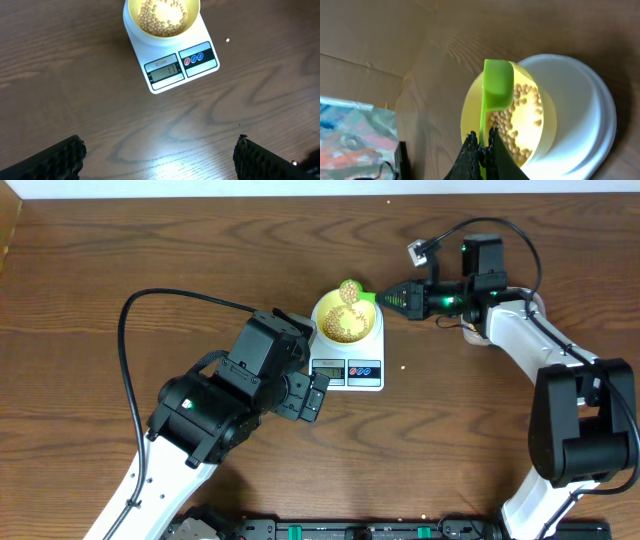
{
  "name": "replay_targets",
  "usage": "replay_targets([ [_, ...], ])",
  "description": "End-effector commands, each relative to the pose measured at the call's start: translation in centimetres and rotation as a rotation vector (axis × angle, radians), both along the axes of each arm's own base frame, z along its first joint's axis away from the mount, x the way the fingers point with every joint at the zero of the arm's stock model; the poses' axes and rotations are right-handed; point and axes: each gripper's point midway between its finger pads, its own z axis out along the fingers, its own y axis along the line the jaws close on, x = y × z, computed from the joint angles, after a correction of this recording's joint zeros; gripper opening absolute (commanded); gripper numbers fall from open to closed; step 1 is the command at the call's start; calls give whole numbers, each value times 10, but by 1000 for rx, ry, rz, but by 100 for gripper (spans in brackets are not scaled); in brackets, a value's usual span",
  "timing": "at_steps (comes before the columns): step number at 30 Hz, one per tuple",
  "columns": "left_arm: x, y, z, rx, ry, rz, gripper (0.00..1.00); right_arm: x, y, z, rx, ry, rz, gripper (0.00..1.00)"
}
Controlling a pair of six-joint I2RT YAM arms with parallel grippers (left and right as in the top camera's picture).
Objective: Scoop item into bowl and weigh 50g on scale
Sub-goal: 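Tip the scoop with the right gripper to pour soybeans into the bowl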
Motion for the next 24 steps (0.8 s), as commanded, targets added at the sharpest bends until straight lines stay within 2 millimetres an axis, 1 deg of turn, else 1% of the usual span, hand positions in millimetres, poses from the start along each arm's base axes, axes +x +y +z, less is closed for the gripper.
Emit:
replay_targets([
  [1, 2, -2, 6, -8, -13, -9, 97, 0, 5, 5, -57, -75, 22, 1],
  [10, 2, -2, 6, -9, -14, -9, 97, 0, 5, 10, -225, -109, 31, 1],
  [18, 2, -2, 6, -9, -14, -9, 97, 0, 16, 19, -329, -155, 58, 1],
  [24, 2, -2, 6, -8, -13, -9, 97, -5, 21, 21, -470, -197, 94, 1],
])
